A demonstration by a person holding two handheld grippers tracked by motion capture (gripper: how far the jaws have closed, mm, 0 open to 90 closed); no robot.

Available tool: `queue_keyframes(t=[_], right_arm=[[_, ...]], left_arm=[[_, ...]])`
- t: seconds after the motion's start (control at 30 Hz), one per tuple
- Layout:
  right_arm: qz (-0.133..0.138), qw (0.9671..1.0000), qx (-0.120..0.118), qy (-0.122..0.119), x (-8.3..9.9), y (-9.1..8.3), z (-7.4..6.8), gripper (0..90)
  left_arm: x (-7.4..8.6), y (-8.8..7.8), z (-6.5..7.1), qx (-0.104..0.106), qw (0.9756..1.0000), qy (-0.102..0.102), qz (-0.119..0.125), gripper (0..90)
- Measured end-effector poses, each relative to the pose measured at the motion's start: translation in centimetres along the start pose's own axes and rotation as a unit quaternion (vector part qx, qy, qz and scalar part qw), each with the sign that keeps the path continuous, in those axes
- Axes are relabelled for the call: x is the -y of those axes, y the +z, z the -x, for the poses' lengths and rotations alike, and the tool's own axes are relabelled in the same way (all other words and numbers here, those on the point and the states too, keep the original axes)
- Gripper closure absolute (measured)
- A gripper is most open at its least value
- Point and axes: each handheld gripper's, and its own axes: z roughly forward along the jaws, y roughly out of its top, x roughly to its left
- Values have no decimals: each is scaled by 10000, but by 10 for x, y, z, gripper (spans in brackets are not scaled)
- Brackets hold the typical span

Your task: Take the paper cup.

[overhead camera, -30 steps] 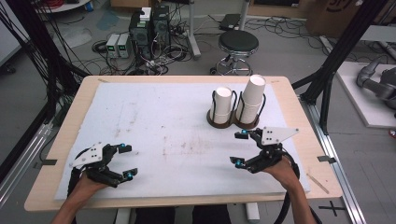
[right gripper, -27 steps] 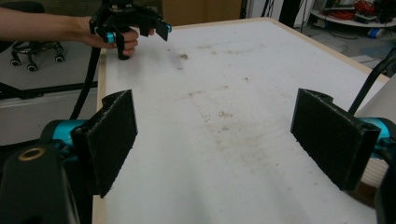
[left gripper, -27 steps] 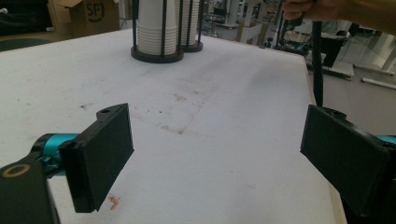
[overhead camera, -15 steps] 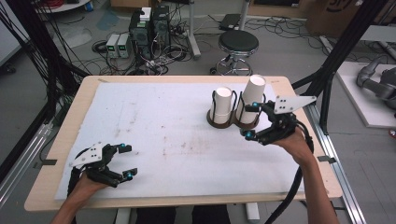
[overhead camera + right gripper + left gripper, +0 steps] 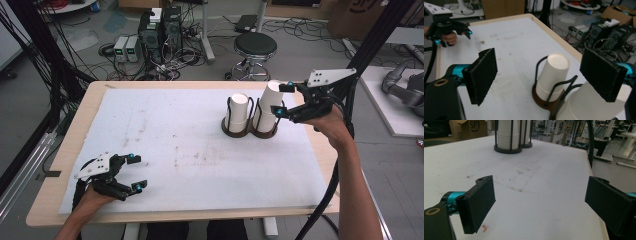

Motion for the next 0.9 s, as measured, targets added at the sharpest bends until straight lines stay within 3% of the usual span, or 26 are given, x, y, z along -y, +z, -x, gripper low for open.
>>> queue_keyframes(t=[0.2,0.5,0.67,0.77,0.9], right_arm=[[-265,9993,235,93,-14,6,22,151],[-763,9965,317,150,-34,10,46,151],[-1169,9916,491,235,-41,11,59,151],[-1250,9903,542,278,-42,13,63,152],[-1549,9854,587,390,-42,20,69,151]], left_arm=[[0,0,0,-2,10000,1,-1,91],[0,1,0,-6,10000,-10,-11,92],[0,1,0,-9,10000,-1,-33,91],[0,1,1,-9,10000,5,-58,92],[-1,2,1,-17,10000,34,-72,92]])
